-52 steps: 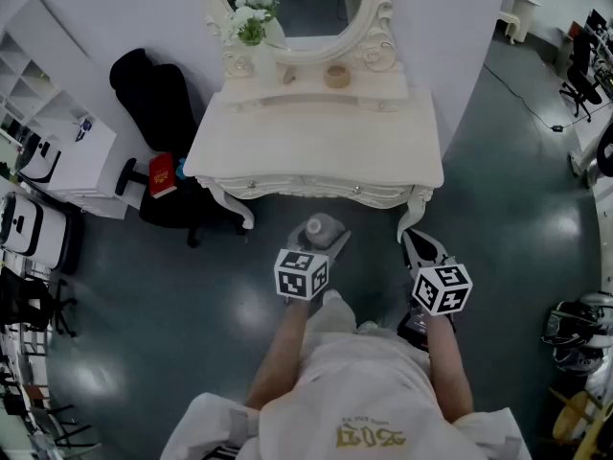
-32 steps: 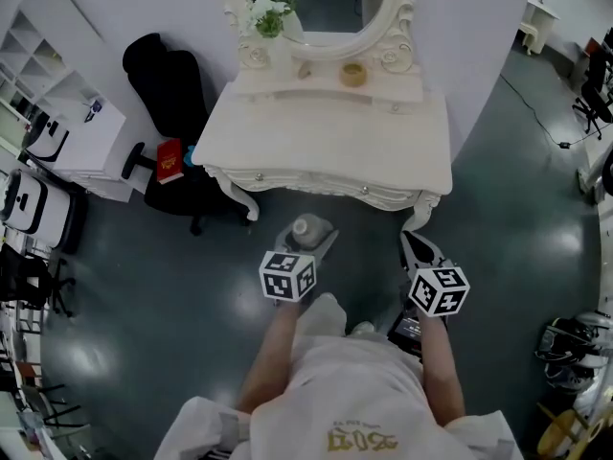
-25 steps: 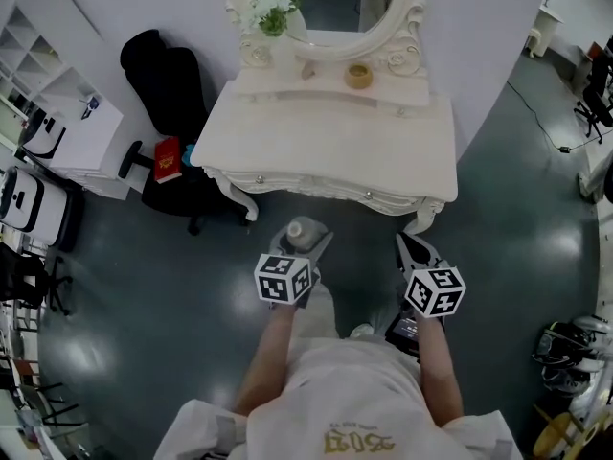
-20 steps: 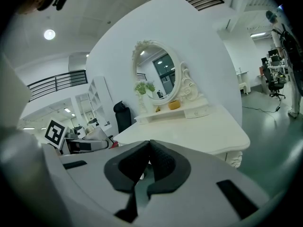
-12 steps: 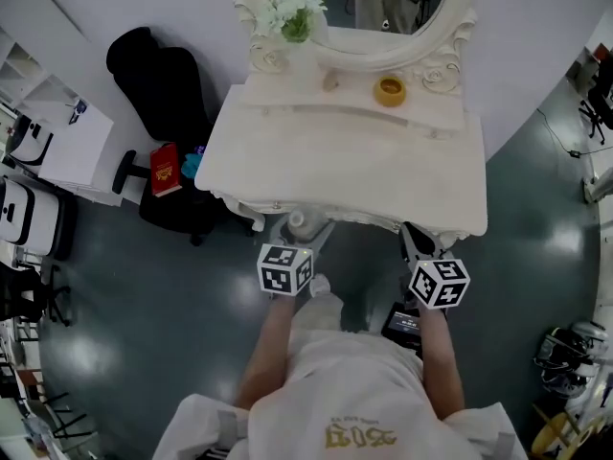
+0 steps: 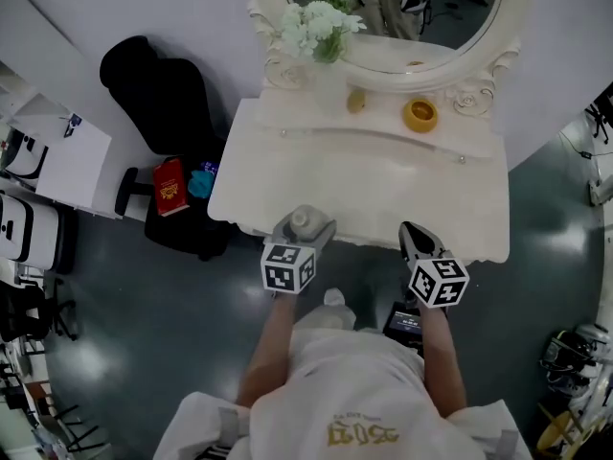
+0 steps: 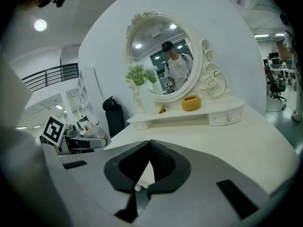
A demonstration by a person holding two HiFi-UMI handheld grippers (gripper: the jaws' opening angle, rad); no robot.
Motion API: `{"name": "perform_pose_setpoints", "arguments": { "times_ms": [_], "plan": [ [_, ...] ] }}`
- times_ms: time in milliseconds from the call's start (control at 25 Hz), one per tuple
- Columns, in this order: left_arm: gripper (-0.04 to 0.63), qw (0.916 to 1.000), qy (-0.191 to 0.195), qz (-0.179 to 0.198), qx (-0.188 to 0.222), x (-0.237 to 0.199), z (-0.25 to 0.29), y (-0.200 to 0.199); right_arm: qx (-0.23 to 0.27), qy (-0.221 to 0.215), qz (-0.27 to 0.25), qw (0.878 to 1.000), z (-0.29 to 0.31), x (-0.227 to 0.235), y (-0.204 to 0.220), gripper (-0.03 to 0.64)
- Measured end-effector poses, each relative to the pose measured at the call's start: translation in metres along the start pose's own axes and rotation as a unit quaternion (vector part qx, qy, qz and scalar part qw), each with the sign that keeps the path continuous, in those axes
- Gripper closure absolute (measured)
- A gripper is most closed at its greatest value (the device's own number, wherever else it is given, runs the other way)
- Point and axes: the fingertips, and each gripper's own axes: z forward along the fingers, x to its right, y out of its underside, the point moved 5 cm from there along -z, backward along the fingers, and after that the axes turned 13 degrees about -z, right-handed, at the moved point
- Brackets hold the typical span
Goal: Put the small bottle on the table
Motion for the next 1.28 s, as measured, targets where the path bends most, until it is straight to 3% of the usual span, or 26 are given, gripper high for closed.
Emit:
{"name": "perform_pose_setpoints", "arguments": {
  "times_ms": [480,1080,1280],
  "plan": [
    [0.247,0.9984,0.042,0.017,-0.033,-0.023,0.032,-0.005,0.001,0.028,0.016,0.999,0.035,-0.012,-0.007,0.603],
    [0.247,0.9979,0.031,0.024,-0.052,-0.037,0.07,-0.013,0.001,0.009,0.022,1.0,0.07,0.01,-0.017,0.603],
    [0.247,0.9971,0.029,0.027,-0.066,-0.038,0.09,-0.014,-0.01,0.025,0.02,0.999,0.076,0.027,-0.017,0.604]
  ]
}}
